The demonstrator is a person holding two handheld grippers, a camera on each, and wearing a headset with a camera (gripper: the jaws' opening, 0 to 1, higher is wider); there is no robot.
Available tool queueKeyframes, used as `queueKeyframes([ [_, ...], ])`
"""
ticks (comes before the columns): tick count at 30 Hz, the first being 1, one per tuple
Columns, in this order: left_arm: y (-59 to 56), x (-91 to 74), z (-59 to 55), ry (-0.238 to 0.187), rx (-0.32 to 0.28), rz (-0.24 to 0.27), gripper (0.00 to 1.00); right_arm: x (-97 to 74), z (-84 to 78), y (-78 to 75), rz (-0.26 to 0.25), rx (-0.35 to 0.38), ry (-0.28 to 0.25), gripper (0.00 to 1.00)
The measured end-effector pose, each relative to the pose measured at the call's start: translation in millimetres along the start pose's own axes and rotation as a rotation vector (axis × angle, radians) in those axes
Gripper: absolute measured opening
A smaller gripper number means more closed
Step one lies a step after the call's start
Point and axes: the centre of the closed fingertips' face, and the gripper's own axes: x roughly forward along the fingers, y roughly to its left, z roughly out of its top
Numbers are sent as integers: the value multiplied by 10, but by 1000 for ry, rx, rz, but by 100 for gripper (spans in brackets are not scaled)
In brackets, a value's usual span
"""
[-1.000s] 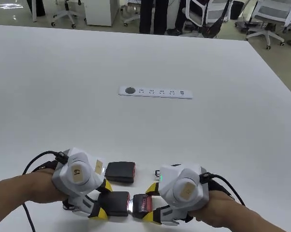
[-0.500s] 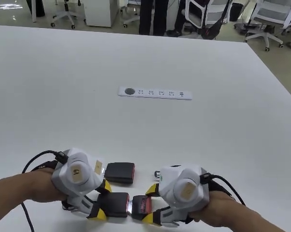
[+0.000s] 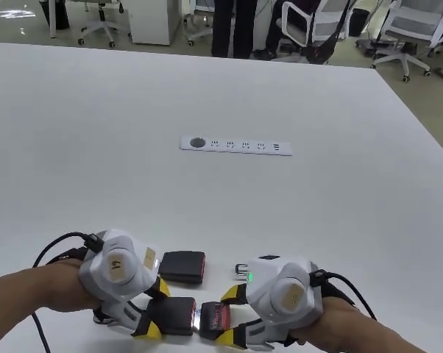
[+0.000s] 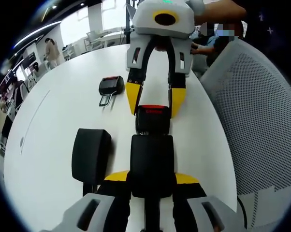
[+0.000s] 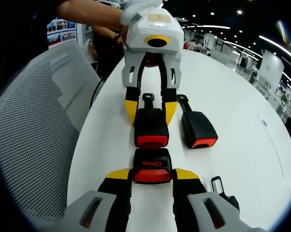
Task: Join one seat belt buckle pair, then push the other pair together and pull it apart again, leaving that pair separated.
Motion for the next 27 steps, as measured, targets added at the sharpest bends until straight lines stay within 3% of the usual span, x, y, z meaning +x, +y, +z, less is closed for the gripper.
queueKeyframes([
  [4, 15, -12, -24, 10, -17, 2, 35, -20, -25, 11, 0, 3, 8, 30],
  [7, 32, -45, -70, 28, -26, 11, 44, -48, -68, 5, -11, 4, 21, 31],
  [9, 30, -79, -87, 35, -23, 14, 45, -82, -72, -11, -16, 12, 12, 35],
  [15, 59, -216, -47, 12, -40, 41, 46, -225, -71, -32, -33, -4, 14, 40],
  [27, 232, -427, 13, -15, -55, 94, 48, -494, -186, -321, -93, -5, 36, 44],
])
